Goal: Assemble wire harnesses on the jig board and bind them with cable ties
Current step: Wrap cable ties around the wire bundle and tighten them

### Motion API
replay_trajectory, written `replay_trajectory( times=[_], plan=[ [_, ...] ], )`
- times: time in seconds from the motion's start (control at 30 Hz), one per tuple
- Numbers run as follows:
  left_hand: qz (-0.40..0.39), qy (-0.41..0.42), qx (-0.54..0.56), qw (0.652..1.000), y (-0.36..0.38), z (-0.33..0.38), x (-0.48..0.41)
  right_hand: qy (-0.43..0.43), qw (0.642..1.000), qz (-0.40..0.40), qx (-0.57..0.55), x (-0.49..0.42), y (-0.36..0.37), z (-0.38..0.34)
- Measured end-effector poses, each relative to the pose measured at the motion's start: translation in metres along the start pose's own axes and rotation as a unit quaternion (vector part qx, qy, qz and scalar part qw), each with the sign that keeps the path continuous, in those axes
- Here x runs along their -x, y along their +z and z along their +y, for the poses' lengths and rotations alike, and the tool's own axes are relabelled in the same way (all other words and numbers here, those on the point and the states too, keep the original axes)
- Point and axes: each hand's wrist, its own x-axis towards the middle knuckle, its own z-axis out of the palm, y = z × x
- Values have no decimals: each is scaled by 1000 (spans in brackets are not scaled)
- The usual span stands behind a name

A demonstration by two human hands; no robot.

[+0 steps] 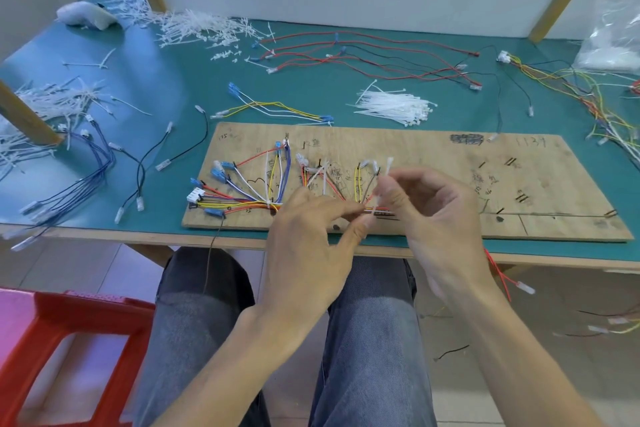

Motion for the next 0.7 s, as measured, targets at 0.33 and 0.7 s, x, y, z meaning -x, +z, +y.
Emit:
replay_trajectory(
  times=[0.33, 0.7],
  plan=[
    [-22, 180, -268, 946, 0, -15, 13, -154, 950, 166, 215, -24, 19, 29],
    [-38, 169, -245, 954, 0, -20, 8, -148, 934, 47, 322, -26, 21, 36]
  ],
)
